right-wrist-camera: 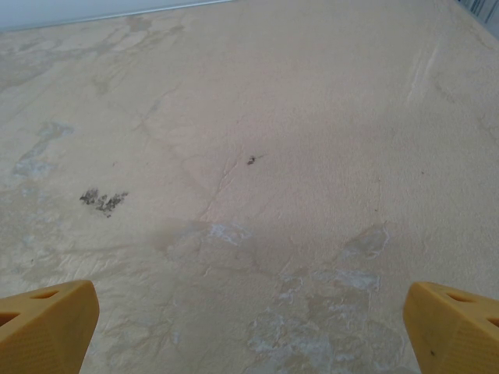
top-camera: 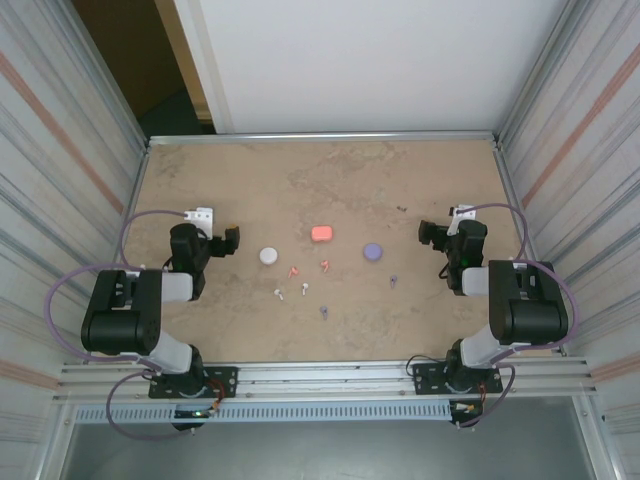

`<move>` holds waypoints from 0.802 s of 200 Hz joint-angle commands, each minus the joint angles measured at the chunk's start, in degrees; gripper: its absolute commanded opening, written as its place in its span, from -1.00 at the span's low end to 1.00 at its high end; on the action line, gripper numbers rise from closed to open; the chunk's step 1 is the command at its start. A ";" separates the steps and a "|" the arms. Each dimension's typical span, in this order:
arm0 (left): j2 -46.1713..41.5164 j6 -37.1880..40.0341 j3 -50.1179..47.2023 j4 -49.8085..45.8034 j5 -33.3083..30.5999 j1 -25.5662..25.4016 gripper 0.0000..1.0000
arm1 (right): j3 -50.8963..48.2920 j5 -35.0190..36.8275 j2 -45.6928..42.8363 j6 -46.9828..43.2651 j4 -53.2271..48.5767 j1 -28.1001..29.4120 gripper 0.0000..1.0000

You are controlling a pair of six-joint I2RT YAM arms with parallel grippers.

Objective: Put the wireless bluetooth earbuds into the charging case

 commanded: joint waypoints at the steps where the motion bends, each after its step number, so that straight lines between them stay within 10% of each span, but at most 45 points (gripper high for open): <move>1: 0.31 1.14 1.38 0.27 -0.48 -0.07 0.97 | 0.99 1.11 0.28 -0.22 0.01 0.38 0.98; 112: -4.04 1.21 -2.43 4.20 -0.48 -0.19 0.97 | 1.62 1.28 -1.73 0.30 -2.34 0.13 0.98; 160: -19.27 -2.22 -1.36 -10.11 -3.51 -0.26 0.97 | 4.78 -0.30 -14.22 -0.30 -18.58 -0.04 0.98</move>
